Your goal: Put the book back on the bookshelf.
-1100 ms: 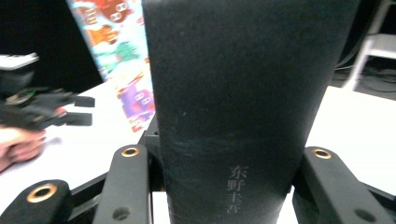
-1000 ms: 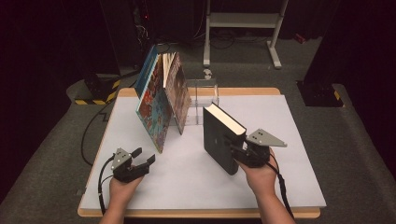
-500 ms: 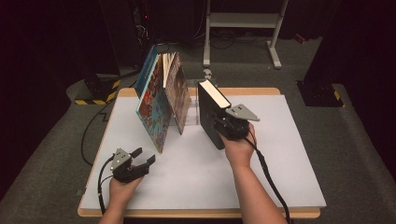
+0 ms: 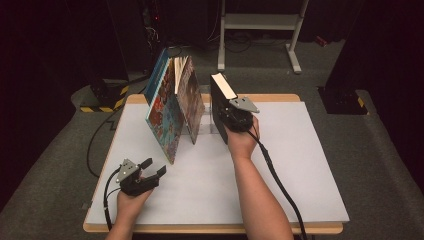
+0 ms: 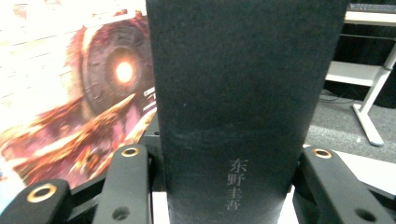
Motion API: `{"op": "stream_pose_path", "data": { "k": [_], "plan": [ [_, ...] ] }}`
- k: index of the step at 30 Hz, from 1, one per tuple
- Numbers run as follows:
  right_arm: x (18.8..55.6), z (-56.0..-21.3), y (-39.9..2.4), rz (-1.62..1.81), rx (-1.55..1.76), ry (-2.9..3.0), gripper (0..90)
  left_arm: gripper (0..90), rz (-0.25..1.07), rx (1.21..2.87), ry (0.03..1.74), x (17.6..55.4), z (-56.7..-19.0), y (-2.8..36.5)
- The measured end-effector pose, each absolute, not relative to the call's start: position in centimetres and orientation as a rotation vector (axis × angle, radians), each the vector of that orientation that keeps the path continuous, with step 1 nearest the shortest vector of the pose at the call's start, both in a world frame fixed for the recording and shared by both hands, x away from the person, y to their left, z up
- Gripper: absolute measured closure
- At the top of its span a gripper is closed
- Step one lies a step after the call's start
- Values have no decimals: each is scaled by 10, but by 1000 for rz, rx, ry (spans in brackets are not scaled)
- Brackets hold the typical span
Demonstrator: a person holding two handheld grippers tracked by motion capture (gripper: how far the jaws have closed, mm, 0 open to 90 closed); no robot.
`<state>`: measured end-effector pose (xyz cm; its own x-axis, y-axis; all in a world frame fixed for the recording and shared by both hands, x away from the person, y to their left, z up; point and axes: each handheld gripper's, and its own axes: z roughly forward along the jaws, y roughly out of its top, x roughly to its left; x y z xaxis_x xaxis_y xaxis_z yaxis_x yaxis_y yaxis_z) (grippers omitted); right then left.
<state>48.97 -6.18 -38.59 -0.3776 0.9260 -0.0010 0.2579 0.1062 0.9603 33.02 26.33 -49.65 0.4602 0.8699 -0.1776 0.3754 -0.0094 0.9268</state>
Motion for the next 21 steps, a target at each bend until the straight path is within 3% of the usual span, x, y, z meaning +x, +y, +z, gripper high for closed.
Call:
{"op": "stream_pose_path", "data": {
  "k": [8,21],
  "plan": [
    [524,-395,-54,1261,1194,1738,540,308,554,1607,1104,331,-497,263],
    [542,-396,-48,1301,1210,1684,540,309,550,1603,1099,331,-497,262]
  ]
}}
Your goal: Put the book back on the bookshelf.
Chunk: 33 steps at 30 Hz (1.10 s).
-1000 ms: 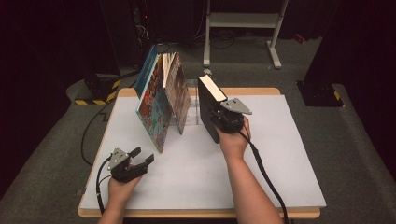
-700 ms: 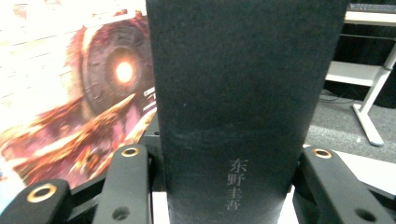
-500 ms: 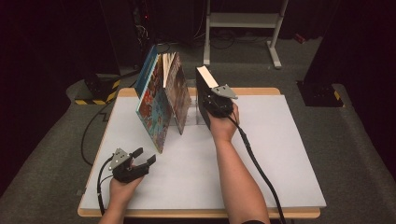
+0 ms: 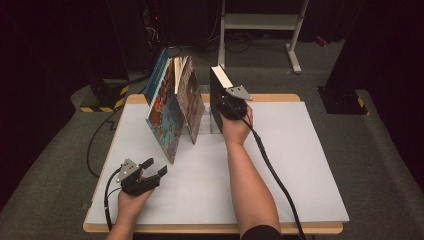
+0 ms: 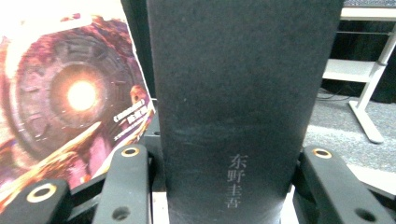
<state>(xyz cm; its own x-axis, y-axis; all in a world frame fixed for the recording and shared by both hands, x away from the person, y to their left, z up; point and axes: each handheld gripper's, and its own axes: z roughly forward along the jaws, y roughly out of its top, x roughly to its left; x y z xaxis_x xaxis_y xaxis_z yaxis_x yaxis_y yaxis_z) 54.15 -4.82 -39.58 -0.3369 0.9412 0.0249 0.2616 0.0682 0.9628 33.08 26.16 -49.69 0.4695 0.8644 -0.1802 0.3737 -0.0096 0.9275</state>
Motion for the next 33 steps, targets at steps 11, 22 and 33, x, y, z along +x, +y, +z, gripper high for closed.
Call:
{"op": "stream_pose_path", "data": {
  "k": [11,22,33],
  "plan": [
    [536,-411,-47,1288,1185,1679,527,312,545,1610,1089,331,-497,259],
    [513,-411,-57,1307,1212,1780,437,312,545,1621,1082,330,-496,256],
    [499,-417,-75,1369,1253,1832,512,309,580,1646,1089,329,-495,255]
  ]
}}
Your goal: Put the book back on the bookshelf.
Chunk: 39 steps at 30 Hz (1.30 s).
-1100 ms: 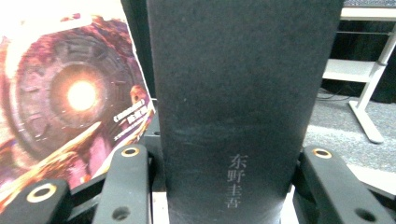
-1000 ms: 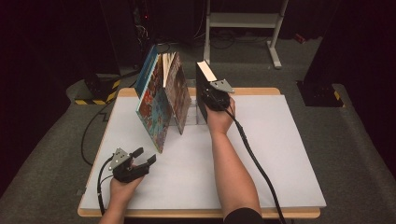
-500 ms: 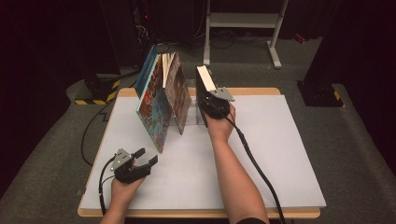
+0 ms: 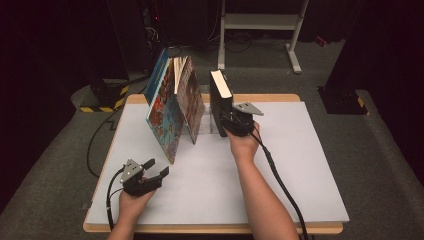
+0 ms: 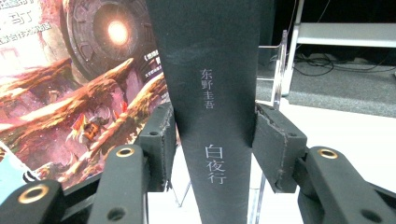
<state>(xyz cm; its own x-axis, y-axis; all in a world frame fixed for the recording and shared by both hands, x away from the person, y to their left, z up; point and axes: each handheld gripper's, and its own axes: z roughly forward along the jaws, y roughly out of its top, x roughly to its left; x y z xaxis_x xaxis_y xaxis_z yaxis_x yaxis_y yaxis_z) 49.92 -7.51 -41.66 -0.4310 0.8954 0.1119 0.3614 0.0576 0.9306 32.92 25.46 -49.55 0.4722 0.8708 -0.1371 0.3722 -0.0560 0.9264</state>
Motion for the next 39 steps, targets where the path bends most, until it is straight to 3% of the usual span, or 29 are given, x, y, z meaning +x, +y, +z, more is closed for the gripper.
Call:
{"op": "stream_pose_path", "data": {
  "k": [39],
  "plan": [
    [504,-404,-44,1362,1328,1859,498,297,547,1652,1080,334,-496,255]
  ]
}}
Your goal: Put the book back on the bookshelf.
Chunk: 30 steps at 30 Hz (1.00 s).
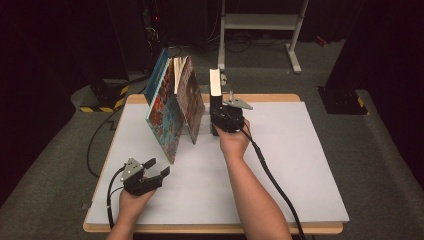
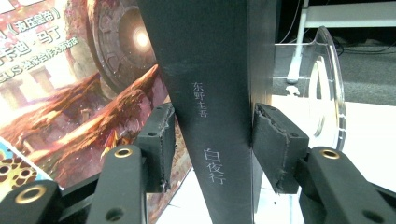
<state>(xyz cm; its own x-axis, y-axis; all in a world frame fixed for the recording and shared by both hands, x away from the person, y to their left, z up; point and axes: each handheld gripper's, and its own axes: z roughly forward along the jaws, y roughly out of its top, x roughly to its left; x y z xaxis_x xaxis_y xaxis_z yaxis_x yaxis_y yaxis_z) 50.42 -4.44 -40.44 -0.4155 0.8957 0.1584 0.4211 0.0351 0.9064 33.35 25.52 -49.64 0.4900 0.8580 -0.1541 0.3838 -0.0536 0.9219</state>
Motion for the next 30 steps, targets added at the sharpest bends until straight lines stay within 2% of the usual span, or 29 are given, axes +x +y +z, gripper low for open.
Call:
{"op": "stream_pose_path", "data": {
  "k": [15,18,24,27,30],
  "plan": [
    [509,-405,-49,1381,1327,1878,474,285,553,1680,1075,333,-496,252],
    [498,-406,-55,1413,1292,1880,399,268,557,1682,1078,333,-495,252],
    [460,-418,-79,1341,1156,1980,315,248,578,1676,1094,332,-493,257],
    [442,-431,-97,1315,1148,2031,321,215,584,1702,1098,333,-491,259],
    [421,-447,-123,1241,1162,2049,289,172,600,1722,1105,333,-490,261]
  ]
}}
